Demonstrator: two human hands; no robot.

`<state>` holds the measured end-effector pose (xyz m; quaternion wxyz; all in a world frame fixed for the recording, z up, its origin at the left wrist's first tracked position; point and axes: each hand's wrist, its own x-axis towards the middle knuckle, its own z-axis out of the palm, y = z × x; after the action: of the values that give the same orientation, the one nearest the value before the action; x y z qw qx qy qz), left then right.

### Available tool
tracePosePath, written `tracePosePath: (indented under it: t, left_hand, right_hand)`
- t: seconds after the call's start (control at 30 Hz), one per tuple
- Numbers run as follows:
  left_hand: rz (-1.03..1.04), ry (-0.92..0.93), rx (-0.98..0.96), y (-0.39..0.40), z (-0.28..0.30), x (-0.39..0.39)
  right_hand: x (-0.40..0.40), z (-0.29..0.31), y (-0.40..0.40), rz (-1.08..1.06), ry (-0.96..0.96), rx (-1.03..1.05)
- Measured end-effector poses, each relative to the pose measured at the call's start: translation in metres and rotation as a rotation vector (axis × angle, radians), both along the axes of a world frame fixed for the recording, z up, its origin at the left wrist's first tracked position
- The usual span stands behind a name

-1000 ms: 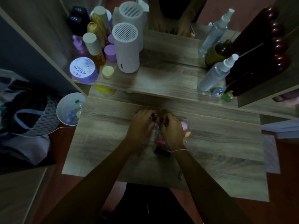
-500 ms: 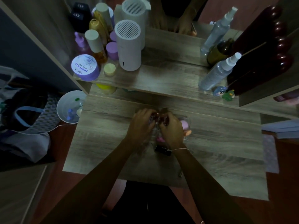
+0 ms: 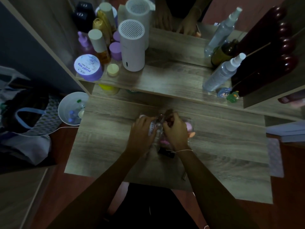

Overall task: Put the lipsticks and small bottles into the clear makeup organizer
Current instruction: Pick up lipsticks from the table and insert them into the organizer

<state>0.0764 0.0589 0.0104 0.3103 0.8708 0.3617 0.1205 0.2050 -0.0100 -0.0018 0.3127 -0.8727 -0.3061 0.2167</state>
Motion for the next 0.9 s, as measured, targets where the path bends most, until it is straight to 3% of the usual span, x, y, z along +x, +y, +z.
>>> tracePosePath:
  t: [0.17, 0.4, 0.63, 0.9]
  left_hand:
    - [-0.071, 0.025, 0.075, -0.011, 0.006, -0.005]
    - [-0.284, 0.066, 0.418, -0.033, -0.013, -0.029]
    - [-0.353, 0.259, 0.334, -0.050, -0.030, -0.046]
    - [-0.360, 0.337, 0.280, -0.046, -0.039, -0.053]
  right_hand:
    - [0.003, 0.003, 0.002, 0.019, -0.031, -0.017]
    - [0.007, 0.009, 0.002, 0.028, -0.075, -0.028]
    - [0.008, 0.012, 0.000, 0.046, -0.091, -0.052]
    - [0.005, 0.018, -0.001, 0.085, -0.098, -0.049]
